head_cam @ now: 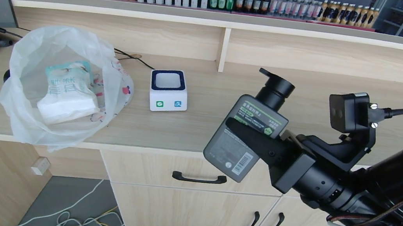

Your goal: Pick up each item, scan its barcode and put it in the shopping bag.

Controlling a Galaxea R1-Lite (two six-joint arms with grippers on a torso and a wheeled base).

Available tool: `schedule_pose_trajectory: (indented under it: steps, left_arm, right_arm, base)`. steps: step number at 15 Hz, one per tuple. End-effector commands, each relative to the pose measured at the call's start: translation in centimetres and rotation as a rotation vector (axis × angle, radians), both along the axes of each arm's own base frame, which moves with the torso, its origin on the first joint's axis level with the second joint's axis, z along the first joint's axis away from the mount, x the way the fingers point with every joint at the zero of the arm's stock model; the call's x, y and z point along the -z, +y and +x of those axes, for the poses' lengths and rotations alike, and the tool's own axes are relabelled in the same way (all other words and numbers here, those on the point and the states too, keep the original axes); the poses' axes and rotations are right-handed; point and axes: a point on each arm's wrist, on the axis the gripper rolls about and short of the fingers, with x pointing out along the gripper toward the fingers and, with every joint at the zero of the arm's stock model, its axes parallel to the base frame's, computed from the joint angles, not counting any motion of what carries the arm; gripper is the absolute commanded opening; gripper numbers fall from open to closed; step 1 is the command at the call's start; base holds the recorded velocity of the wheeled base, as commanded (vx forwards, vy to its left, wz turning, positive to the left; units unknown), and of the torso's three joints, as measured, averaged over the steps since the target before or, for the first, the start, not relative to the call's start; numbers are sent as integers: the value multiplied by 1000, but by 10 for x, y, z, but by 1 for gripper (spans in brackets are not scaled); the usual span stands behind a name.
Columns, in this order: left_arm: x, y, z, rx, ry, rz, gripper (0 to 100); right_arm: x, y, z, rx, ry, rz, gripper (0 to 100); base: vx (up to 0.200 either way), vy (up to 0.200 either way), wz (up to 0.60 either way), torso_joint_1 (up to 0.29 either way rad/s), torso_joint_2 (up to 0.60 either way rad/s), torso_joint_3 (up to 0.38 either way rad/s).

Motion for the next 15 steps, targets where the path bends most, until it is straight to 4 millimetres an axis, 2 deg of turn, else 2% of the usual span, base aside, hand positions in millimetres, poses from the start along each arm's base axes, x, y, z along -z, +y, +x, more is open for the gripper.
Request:
schedule_pose_trajectory:
  steps: [1, 3, 7, 11, 15]
  left_arm:
    - [0, 0, 0, 0, 0, 0, 100]
    - [0, 0, 0, 1, 0, 0, 100]
    - [0, 0, 0, 0, 0, 0, 100]
    - [0, 0, 0, 1, 0, 0, 100]
    - [0, 0, 0, 0, 0, 0, 100]
  right_arm:
    - [4, 3, 3, -6, 9, -11, 0]
    - [14, 10, 12, -6, 29, -32, 0]
    - [2, 21, 27, -62, 50, 54, 0]
    - [2, 11, 32, -174, 50, 11, 0]
    - [-1, 8, 25, -228, 33, -8, 0]
  base:
    - [0, 0, 0, 0, 0, 0]
    - [0, 0, 0, 0, 0, 0]
    - [0, 0, 0, 0, 0, 0]
    - [0, 0, 0, 0, 0, 0]
    - [0, 0, 0, 0, 0, 0]
